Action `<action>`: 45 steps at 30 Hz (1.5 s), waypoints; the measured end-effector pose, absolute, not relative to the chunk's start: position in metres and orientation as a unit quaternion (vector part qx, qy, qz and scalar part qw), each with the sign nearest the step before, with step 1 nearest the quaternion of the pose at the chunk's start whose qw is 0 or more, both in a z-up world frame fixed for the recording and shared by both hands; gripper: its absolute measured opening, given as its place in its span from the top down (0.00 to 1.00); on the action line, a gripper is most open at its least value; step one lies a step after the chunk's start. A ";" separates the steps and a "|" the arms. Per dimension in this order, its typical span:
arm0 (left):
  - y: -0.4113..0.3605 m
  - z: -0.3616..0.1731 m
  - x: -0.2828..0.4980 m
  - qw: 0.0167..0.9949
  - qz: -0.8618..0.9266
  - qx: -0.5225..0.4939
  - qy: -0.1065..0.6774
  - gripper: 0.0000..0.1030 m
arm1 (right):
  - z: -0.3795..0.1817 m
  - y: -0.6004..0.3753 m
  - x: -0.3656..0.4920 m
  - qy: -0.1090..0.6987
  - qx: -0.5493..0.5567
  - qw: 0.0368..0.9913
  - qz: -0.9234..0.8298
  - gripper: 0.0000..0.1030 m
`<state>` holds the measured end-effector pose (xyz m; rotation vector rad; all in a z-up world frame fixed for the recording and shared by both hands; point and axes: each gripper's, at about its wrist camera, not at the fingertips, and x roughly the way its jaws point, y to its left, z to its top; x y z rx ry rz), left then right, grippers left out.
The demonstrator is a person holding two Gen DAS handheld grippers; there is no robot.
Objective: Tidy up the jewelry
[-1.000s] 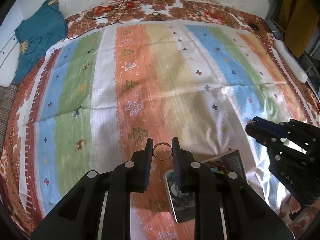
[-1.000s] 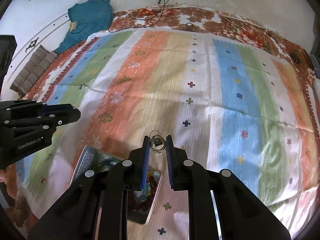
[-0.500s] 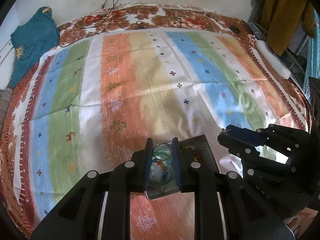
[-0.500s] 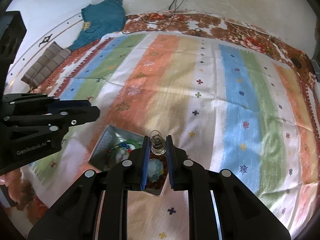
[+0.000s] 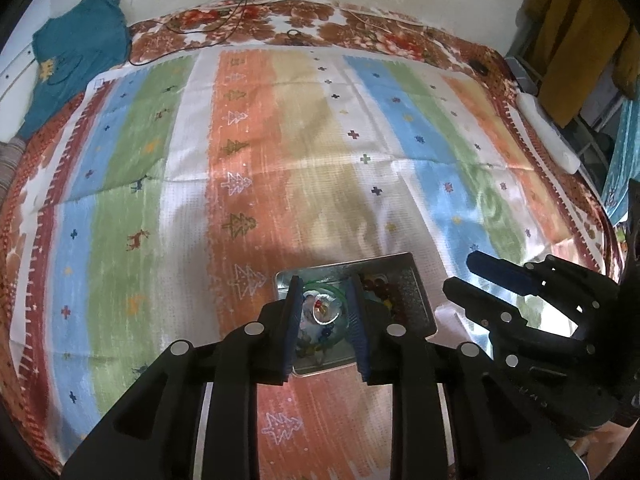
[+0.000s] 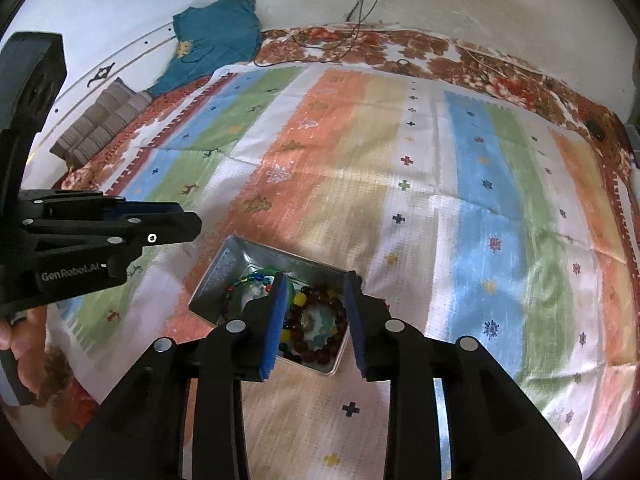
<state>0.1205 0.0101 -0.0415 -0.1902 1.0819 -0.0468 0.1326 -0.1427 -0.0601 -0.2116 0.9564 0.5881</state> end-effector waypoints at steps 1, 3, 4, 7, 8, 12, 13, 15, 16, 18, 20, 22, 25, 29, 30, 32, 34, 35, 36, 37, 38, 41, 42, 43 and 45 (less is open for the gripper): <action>0.010 -0.041 0.119 0.853 -0.026 -0.095 0.513 0.76 | -0.060 -0.144 0.132 0.453 -0.097 0.842 0.277 0.66; 0.009 -0.040 0.117 0.854 -0.027 -0.097 0.511 0.73 | -0.059 -0.148 0.131 0.455 -0.090 0.843 0.274 0.64; 0.009 -0.040 0.116 0.854 -0.025 -0.094 0.511 0.73 | -0.059 -0.150 0.130 0.456 -0.088 0.843 0.273 0.64; 0.006 -0.038 0.111 0.856 -0.022 -0.090 0.509 0.72 | -0.057 -0.154 0.128 0.454 -0.084 0.844 0.271 0.58; 0.006 -0.037 0.109 0.856 -0.021 -0.087 0.508 0.69 | -0.056 -0.156 0.126 0.453 -0.082 0.846 0.270 0.55; 0.000 -0.031 0.092 0.864 -0.014 -0.067 0.499 0.58 | -0.051 -0.163 0.119 0.445 -0.078 0.851 0.267 0.49; -0.001 -0.027 0.088 0.868 -0.010 -0.063 0.492 0.56 | -0.049 -0.164 0.117 0.441 -0.080 0.853 0.266 0.48; -0.003 -0.021 0.079 0.875 -0.005 -0.056 0.480 0.52 | -0.045 -0.165 0.111 0.430 -0.086 0.859 0.262 0.44; -0.004 -0.017 0.074 0.879 -0.005 -0.055 0.474 0.48 | -0.043 -0.167 0.109 0.428 -0.085 0.861 0.263 0.43; -0.003 -0.013 0.066 0.882 -0.005 -0.060 0.467 0.45 | -0.040 -0.171 0.105 0.426 -0.077 0.860 0.271 0.41; -0.002 -0.010 0.058 0.886 -0.005 -0.064 0.460 0.36 | -0.036 -0.174 0.101 0.418 -0.074 0.863 0.273 0.37; -0.003 -0.009 0.052 0.889 -0.006 -0.062 0.454 0.30 | -0.032 -0.176 0.096 0.410 -0.076 0.866 0.275 0.34; -0.003 -0.010 0.044 0.893 -0.006 -0.065 0.445 0.19 | -0.028 -0.176 0.087 0.391 -0.093 0.875 0.270 0.29; -0.002 -0.011 0.036 0.898 -0.014 -0.076 0.432 0.13 | -0.020 -0.181 0.077 0.372 -0.091 0.882 0.276 0.22; -0.003 -0.011 0.033 0.902 -0.010 -0.069 0.427 0.12 | -0.018 -0.183 0.075 0.367 -0.085 0.884 0.277 0.20; -0.007 -0.010 0.029 0.909 0.000 -0.043 0.415 0.08 | -0.016 -0.186 0.071 0.360 -0.081 0.887 0.279 0.18; -0.010 -0.010 0.025 0.913 0.009 -0.023 0.408 0.08 | -0.014 -0.188 0.067 0.355 -0.079 0.888 0.280 0.17; -0.011 -0.009 0.023 0.914 0.011 -0.017 0.406 0.07 | -0.014 -0.189 0.066 0.354 -0.078 0.888 0.282 0.17; -0.011 -0.009 0.022 0.914 0.014 -0.012 0.404 0.06 | -0.014 -0.190 0.065 0.354 -0.076 0.888 0.284 0.16; -0.013 -0.008 0.019 0.915 0.020 -0.007 0.404 0.06 | -0.014 -0.191 0.064 0.354 -0.075 0.888 0.285 0.16; -0.014 -0.006 0.016 0.916 0.022 -0.006 0.401 0.06 | -0.013 -0.192 0.063 0.353 -0.073 0.888 0.287 0.16; -0.019 -0.001 0.005 0.919 0.022 0.003 0.393 0.06 | -0.009 -0.197 0.056 0.341 -0.062 0.893 0.287 0.16; -0.019 -0.001 0.002 0.920 0.024 0.002 0.390 0.06 | -0.008 -0.199 0.053 0.339 -0.060 0.894 0.287 0.16; -0.019 0.001 -0.002 0.922 0.025 -0.004 0.387 0.06 | -0.008 -0.200 0.051 0.338 -0.057 0.894 0.289 0.16; -0.017 0.004 -0.008 0.925 0.023 -0.014 0.380 0.06 | -0.008 -0.202 0.047 0.340 -0.053 0.891 0.295 0.16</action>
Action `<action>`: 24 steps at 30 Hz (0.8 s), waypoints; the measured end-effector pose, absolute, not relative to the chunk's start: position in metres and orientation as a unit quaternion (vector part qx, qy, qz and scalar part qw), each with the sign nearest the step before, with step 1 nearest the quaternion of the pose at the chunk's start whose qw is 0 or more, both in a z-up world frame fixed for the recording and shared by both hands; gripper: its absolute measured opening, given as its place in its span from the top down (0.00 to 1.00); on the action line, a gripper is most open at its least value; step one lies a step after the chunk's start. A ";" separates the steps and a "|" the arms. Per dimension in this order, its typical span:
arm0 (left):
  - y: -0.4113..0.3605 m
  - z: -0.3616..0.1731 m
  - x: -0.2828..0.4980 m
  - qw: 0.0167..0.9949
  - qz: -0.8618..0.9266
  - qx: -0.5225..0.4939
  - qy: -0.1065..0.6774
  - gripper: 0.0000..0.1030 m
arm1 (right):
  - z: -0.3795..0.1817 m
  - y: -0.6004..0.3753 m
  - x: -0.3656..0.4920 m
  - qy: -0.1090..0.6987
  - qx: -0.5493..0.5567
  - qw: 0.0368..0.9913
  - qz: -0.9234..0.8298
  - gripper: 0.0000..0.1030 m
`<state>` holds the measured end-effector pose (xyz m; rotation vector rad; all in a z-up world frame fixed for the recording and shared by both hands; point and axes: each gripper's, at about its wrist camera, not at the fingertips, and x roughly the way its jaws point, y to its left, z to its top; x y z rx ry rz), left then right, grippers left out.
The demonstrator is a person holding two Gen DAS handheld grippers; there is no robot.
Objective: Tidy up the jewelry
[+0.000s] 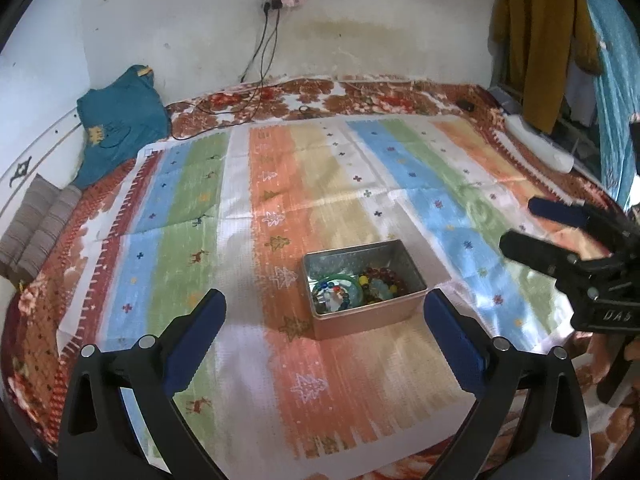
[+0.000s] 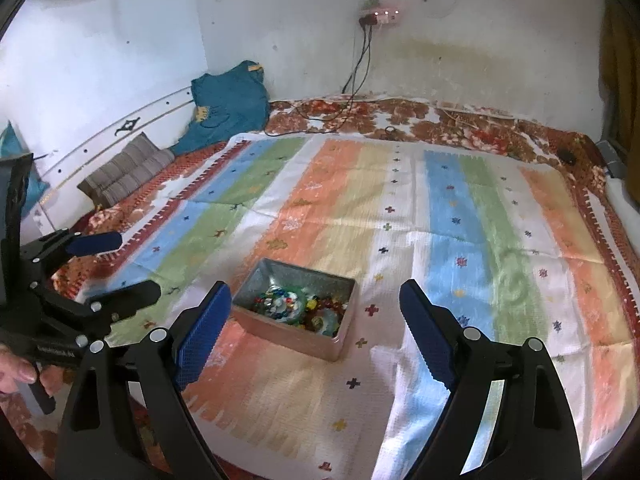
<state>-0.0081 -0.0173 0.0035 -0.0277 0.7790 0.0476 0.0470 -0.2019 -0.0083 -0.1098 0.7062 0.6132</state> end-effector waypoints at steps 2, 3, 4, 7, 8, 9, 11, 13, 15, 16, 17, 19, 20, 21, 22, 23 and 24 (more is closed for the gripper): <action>-0.017 0.005 -0.012 0.927 0.022 -0.016 0.374 0.06 | -0.009 -0.202 0.042 0.340 -0.055 0.890 0.299 0.16; -0.017 0.006 -0.013 0.928 0.021 -0.017 0.371 0.06 | -0.009 -0.203 0.039 0.338 -0.057 0.890 0.300 0.16; -0.018 0.007 -0.016 0.930 0.022 -0.019 0.367 0.06 | -0.009 -0.203 0.037 0.337 -0.058 0.890 0.301 0.16; -0.018 0.012 -0.022 0.935 0.024 -0.026 0.352 0.06 | -0.010 -0.205 0.031 0.333 -0.062 0.891 0.301 0.16; -0.019 0.012 -0.023 0.935 0.025 -0.024 0.352 0.06 | -0.010 -0.206 0.031 0.334 -0.060 0.891 0.302 0.16; -0.020 0.011 -0.024 0.935 0.027 -0.020 0.352 0.06 | -0.010 -0.206 0.030 0.334 -0.059 0.891 0.301 0.16; -0.023 0.012 -0.025 0.936 0.027 -0.016 0.350 0.06 | -0.010 -0.207 0.029 0.334 -0.056 0.891 0.302 0.16; -0.025 0.014 -0.029 0.940 0.021 -0.014 0.340 0.06 | -0.010 -0.207 0.028 0.333 -0.057 0.891 0.302 0.16; -0.027 0.015 -0.032 0.944 0.017 -0.009 0.330 0.06 | -0.010 -0.206 0.027 0.333 -0.058 0.891 0.303 0.16; -0.028 0.016 -0.033 0.944 0.017 -0.007 0.328 0.06 | -0.010 -0.206 0.027 0.333 -0.058 0.891 0.304 0.16; -0.029 0.016 -0.034 0.945 0.018 -0.004 0.327 0.06 | -0.010 -0.206 0.026 0.333 -0.059 0.891 0.304 0.16; -0.030 0.016 -0.034 0.945 0.020 0.002 0.325 0.06 | -0.010 -0.206 0.026 0.334 -0.060 0.890 0.305 0.16; -0.031 0.016 -0.034 0.946 0.022 0.004 0.324 0.06 | -0.010 -0.205 0.026 0.334 -0.060 0.890 0.306 0.16; -0.032 0.017 -0.035 0.946 0.025 0.006 0.322 0.06 | -0.010 -0.205 0.026 0.334 -0.061 0.890 0.306 0.16; -0.032 0.017 -0.035 0.947 0.027 0.008 0.320 0.06 | -0.010 -0.205 0.026 0.333 -0.060 0.889 0.307 0.16; -0.033 0.017 -0.035 0.947 0.028 0.010 0.319 0.06 | -0.009 -0.205 0.026 0.333 -0.059 0.890 0.307 0.16; -0.033 0.017 -0.035 0.947 0.027 0.012 0.320 0.06 | -0.009 -0.206 0.026 0.333 -0.058 0.890 0.307 0.16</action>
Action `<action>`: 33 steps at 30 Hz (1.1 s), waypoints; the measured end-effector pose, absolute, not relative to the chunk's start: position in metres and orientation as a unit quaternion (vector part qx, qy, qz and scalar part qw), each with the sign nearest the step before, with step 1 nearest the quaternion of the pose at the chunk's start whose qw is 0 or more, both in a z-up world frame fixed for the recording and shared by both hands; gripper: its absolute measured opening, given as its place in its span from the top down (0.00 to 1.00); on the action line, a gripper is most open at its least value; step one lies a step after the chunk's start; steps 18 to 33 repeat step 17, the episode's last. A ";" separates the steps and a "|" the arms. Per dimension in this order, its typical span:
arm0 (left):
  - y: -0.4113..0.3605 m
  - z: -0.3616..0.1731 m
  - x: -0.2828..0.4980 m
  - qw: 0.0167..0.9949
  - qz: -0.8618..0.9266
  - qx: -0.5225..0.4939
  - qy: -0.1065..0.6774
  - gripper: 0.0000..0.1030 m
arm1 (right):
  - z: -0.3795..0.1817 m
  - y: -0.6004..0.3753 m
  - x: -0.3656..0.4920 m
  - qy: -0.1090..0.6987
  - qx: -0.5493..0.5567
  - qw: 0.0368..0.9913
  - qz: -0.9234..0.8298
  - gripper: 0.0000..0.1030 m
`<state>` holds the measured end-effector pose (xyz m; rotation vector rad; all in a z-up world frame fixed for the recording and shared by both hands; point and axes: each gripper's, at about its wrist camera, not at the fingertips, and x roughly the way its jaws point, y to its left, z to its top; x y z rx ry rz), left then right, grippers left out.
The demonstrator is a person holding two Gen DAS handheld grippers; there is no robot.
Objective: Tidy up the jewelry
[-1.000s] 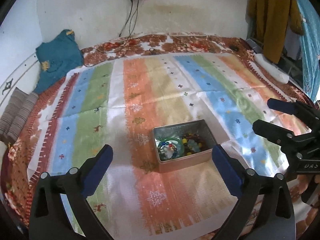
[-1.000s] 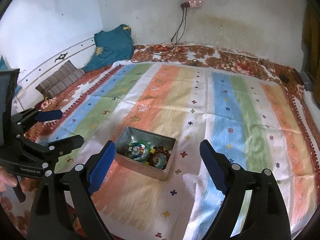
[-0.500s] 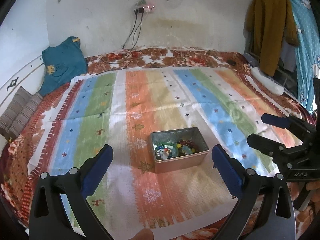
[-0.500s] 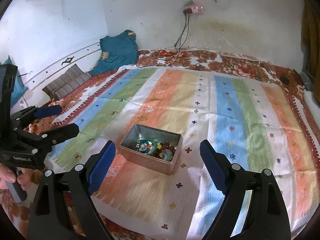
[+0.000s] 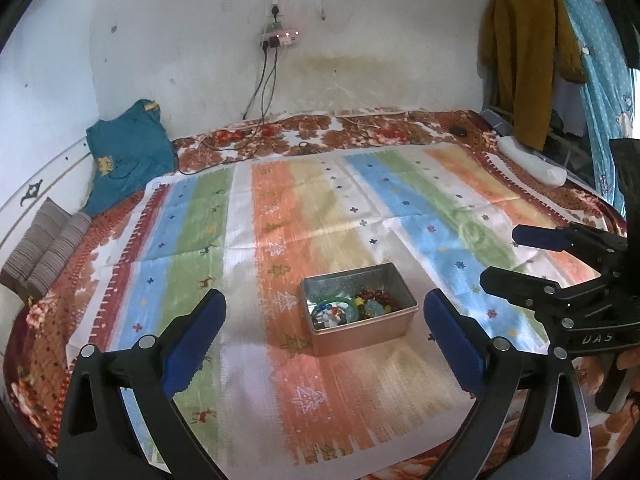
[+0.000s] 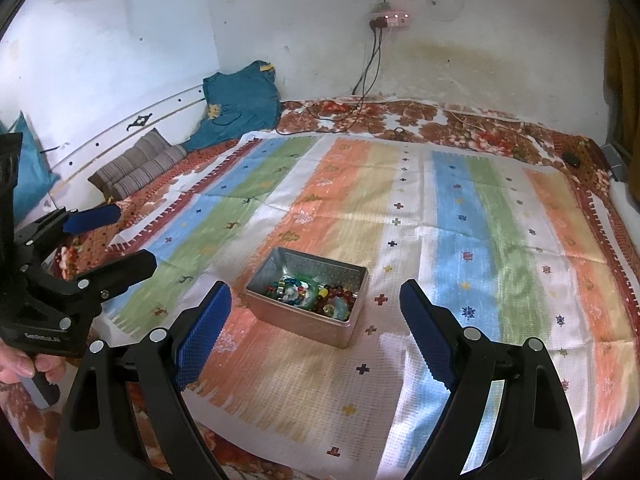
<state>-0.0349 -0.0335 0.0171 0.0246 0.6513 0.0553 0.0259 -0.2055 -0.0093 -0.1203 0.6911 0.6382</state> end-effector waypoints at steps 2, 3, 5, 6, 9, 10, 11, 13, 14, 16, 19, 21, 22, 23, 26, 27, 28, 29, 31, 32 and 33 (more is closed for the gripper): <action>-0.035 0.017 -0.035 0.947 0.031 0.018 0.318 0.06 | -0.009 -0.206 0.025 0.332 -0.056 0.890 0.307 0.16; -0.036 0.018 -0.035 0.948 0.030 0.020 0.317 0.06 | -0.009 -0.206 0.025 0.332 -0.057 0.890 0.307 0.16; -0.038 0.018 -0.035 0.948 0.028 0.019 0.317 0.06 | -0.009 -0.207 0.025 0.331 -0.057 0.891 0.306 0.16; -0.038 0.018 -0.035 0.948 0.028 0.018 0.318 0.06 | -0.009 -0.206 0.025 0.331 -0.057 0.891 0.307 0.16; -0.037 0.018 -0.035 0.947 0.024 0.013 0.319 0.06 | -0.008 -0.209 0.024 0.327 -0.052 0.893 0.306 0.16; -0.037 0.018 -0.034 0.947 0.023 0.012 0.320 0.06 | -0.008 -0.210 0.024 0.325 -0.051 0.893 0.306 0.15; -0.037 0.018 -0.034 0.947 0.022 0.011 0.321 0.06 | -0.007 -0.210 0.023 0.322 -0.048 0.895 0.305 0.14; -0.036 0.017 -0.034 0.946 0.021 0.009 0.322 0.06 | -0.005 -0.212 0.022 0.316 -0.045 0.898 0.303 0.13; -0.037 0.018 -0.034 0.946 0.021 0.009 0.322 0.06 | -0.004 -0.214 0.022 0.314 -0.044 0.899 0.303 0.12; -0.037 0.018 -0.034 0.947 0.021 0.010 0.322 0.06 | -0.004 -0.214 0.021 0.313 -0.043 0.900 0.302 0.10; -0.037 0.018 -0.034 0.946 0.021 0.010 0.322 0.06 | -0.004 -0.214 0.021 0.312 -0.044 0.900 0.301 0.10; -0.037 0.018 -0.034 0.946 0.021 0.010 0.322 0.06 | -0.004 -0.214 0.021 0.312 -0.044 0.900 0.301 0.10; -0.037 0.018 -0.034 0.946 0.021 0.010 0.322 0.06 | -0.004 -0.214 0.021 0.312 -0.044 0.900 0.301 0.10; -0.037 0.018 -0.034 0.946 0.021 0.010 0.322 0.06 | -0.004 -0.214 0.021 0.312 -0.044 0.900 0.301 0.10; -0.037 0.018 -0.034 0.946 0.021 0.010 0.322 0.06 | -0.004 -0.214 0.021 0.312 -0.044 0.900 0.301 0.10; -0.037 0.018 -0.034 0.946 0.021 0.010 0.322 0.06 | -0.004 -0.214 0.021 0.312 -0.044 0.900 0.301 0.10; -0.037 0.018 -0.034 0.946 0.021 0.010 0.322 0.06 | -0.004 -0.214 0.021 0.312 -0.044 0.900 0.301 0.10; -0.037 0.018 -0.034 0.946 0.021 0.010 0.322 0.06 | -0.004 -0.214 0.021 0.312 -0.044 0.900 0.301 0.10; -0.037 0.018 -0.034 0.946 0.021 0.010 0.322 0.06 | -0.004 -0.214 0.021 0.312 -0.044 0.900 0.301 0.10; -0.037 0.018 -0.034 0.946 0.021 0.010 0.322 0.06 | -0.004 -0.214 0.021 0.312 -0.044 0.900 0.301 0.10; -0.037 0.018 -0.034 0.946 0.021 0.010 0.322 0.06 | -0.004 -0.214 0.021 0.312 -0.044 0.900 0.301 0.10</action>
